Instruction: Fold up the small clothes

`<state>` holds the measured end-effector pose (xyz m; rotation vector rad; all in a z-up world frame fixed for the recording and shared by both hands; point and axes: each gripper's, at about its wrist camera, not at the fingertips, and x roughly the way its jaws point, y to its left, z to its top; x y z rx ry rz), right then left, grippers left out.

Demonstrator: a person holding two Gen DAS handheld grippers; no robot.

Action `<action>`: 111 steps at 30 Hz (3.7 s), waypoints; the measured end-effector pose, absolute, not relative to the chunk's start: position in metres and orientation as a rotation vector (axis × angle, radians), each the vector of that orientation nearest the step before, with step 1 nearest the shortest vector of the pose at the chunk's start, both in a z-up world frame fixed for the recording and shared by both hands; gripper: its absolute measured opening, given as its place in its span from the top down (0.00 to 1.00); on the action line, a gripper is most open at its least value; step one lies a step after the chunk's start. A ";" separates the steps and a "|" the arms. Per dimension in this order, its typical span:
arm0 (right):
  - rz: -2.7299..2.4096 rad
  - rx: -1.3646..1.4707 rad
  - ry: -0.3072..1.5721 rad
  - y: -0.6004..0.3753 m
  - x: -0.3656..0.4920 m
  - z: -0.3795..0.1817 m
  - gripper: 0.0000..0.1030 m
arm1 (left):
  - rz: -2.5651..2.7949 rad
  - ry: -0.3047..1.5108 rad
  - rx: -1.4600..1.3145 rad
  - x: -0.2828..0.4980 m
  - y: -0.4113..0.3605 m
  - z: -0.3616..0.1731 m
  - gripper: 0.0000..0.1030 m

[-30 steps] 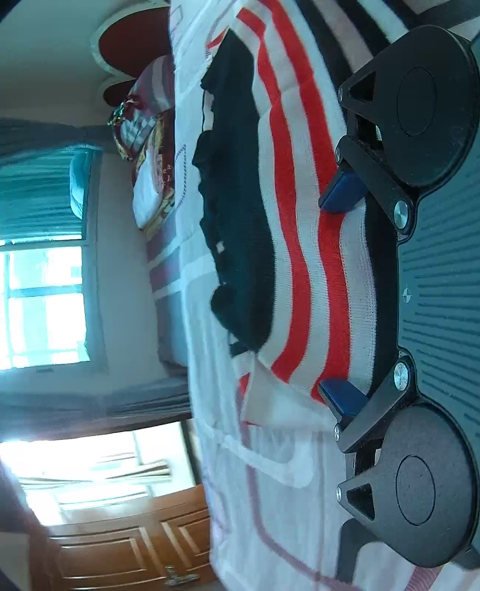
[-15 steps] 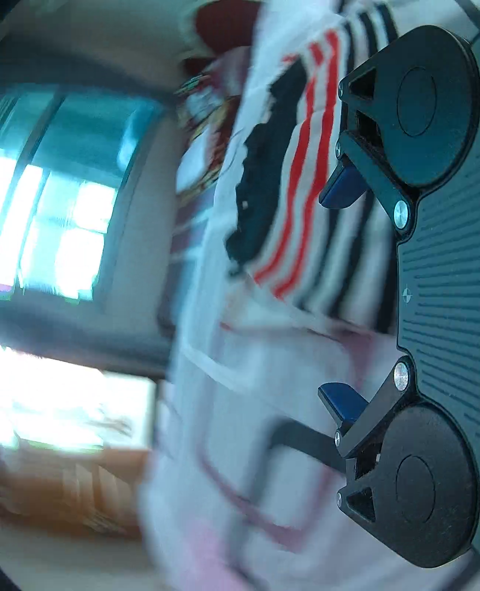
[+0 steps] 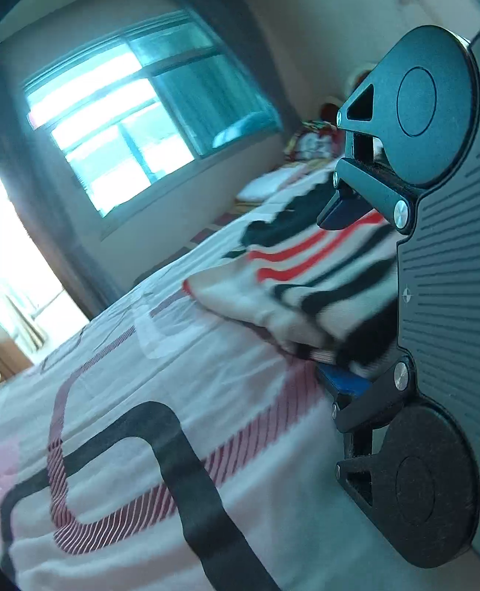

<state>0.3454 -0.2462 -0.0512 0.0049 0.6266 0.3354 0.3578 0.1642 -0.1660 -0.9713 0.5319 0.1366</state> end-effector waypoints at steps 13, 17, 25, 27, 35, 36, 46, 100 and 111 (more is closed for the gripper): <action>0.433 0.004 0.646 -0.189 0.385 -0.058 0.93 | 0.128 0.582 -0.920 0.386 0.174 -0.157 0.75; 0.427 0.005 0.688 -0.187 0.393 -0.070 0.93 | 0.125 0.592 -0.964 0.388 0.177 -0.176 0.75; 0.441 0.055 0.664 -0.187 0.400 -0.072 0.93 | 0.127 0.592 -0.944 0.387 0.172 -0.169 0.75; 0.431 0.047 0.671 -0.183 0.405 -0.075 0.93 | 0.123 0.594 -0.933 0.378 0.180 -0.169 0.75; 0.411 0.043 0.682 -0.184 0.409 -0.090 0.99 | -0.021 0.505 -0.851 0.382 0.161 -0.108 0.75; 0.411 0.062 0.684 -0.186 0.409 -0.091 0.99 | -0.050 0.491 -0.837 0.386 0.152 -0.096 0.75; 0.253 0.534 0.624 -0.314 0.390 -0.062 0.71 | -0.352 0.695 -0.645 0.465 -0.027 -0.070 0.75; 0.411 0.428 0.941 -0.313 0.424 -0.055 0.73 | -0.171 0.746 -0.366 0.459 0.037 -0.116 0.25; 0.481 0.086 0.557 -0.292 0.390 0.016 0.78 | -0.257 0.659 -0.307 0.464 -0.003 -0.095 0.25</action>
